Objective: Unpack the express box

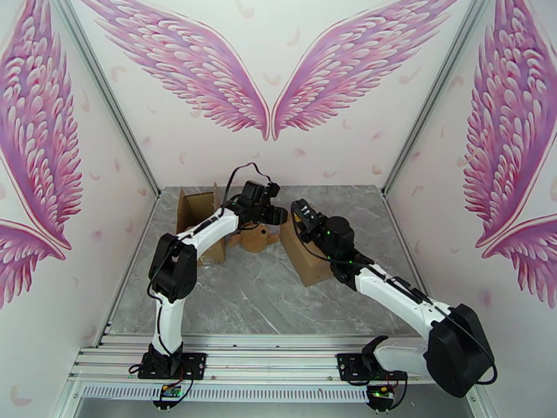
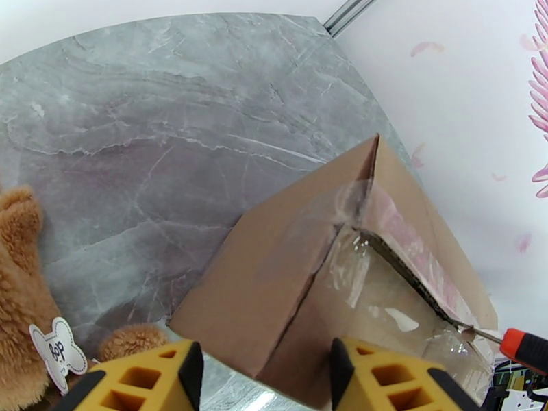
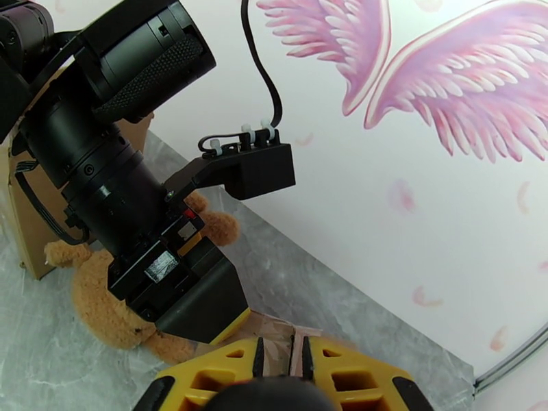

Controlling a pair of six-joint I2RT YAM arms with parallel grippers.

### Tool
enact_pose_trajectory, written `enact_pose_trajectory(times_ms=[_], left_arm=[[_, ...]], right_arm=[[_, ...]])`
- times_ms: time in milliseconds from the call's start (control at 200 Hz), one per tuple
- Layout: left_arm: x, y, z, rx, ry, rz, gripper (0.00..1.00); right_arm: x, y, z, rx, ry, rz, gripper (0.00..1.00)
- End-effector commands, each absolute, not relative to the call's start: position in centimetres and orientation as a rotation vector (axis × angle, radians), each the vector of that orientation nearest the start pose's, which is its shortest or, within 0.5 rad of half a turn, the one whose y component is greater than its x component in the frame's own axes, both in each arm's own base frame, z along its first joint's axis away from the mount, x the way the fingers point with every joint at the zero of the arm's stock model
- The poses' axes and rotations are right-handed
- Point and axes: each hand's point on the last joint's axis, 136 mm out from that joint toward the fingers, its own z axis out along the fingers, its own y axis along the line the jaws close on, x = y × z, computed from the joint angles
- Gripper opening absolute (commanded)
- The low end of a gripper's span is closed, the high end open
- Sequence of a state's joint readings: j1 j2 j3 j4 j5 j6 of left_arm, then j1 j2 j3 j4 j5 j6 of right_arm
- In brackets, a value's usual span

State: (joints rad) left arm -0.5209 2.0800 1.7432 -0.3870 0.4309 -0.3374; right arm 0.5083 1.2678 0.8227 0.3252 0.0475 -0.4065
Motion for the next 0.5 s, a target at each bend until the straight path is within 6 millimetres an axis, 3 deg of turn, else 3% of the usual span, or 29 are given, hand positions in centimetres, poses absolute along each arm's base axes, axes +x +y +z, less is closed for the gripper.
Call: enact_pose_trajectory(times_ms=[0,495], left_arm=[[45.6,-30.6,8.5,0.355,2.610,-0.680,0.53],[45.4,-30.5,8.2,0.347,2.624,-0.664,0.52]], right_arm=[[37.3,18.8,27.9,-0.687,1.584,-0.003,0.00],[35.6,17.1,27.1,-0.643,1.647,-0.012,0.00]])
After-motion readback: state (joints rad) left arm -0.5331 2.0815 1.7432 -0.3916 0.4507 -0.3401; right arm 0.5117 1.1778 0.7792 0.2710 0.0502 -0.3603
